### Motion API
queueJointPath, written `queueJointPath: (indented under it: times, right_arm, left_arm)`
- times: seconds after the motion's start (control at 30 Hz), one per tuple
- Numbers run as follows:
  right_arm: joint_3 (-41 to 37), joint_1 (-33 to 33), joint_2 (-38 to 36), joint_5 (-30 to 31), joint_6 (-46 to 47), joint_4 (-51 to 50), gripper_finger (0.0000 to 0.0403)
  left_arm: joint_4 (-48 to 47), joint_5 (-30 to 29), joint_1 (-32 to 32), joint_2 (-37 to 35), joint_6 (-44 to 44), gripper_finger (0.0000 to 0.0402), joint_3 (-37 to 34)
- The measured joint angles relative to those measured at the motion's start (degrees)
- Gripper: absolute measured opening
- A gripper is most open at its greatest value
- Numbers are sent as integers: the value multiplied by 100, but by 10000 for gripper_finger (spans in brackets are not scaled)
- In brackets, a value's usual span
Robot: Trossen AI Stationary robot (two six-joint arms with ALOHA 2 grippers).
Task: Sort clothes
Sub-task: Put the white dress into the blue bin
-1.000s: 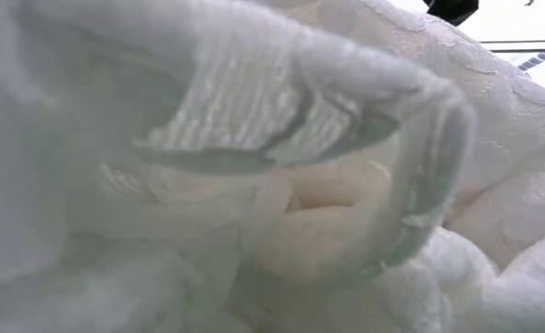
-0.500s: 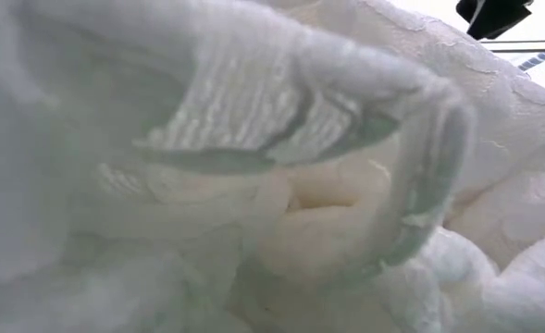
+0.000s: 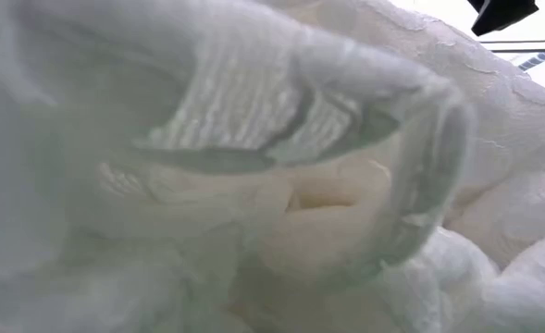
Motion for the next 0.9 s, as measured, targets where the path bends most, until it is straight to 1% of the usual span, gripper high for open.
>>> queueJointPath:
  times: [0.07, 0.17, 0.23, 0.37, 0.43, 0.57, 0.77, 0.9]
  right_arm:
    - [-52, 60, 0, 2, 108, 0, 281]
    - [-173, 140, 0, 14, 283, 14, 287]
    - [-263, 178, 0, 42, 391, 48, 290]
    - [-364, 200, -1, 132, 438, 136, 294]
    - [-379, 200, -2, 140, 436, 174, 294]
    - [-385, 200, -2, 142, 436, 172, 290]
    - [-385, 199, -2, 282, 438, 196, 281]
    - [-385, 200, 0, 291, 436, 319, 284]
  left_arm:
    - [-192, -73, -7, 156, -35, 146, 141]
    - [-480, -444, -34, 326, -53, 200, 320]
    - [-624, -584, -45, 412, -80, 233, 371]
    - [-646, -590, -44, 547, -83, 290, 332]
    - [-626, -599, -44, 621, -131, 309, 284]
    - [-682, -719, -44, 839, -280, 323, 210]
    - [-636, -745, -42, 1142, -350, 319, 209]
    - [-620, -743, -35, 1256, -385, 312, 206]
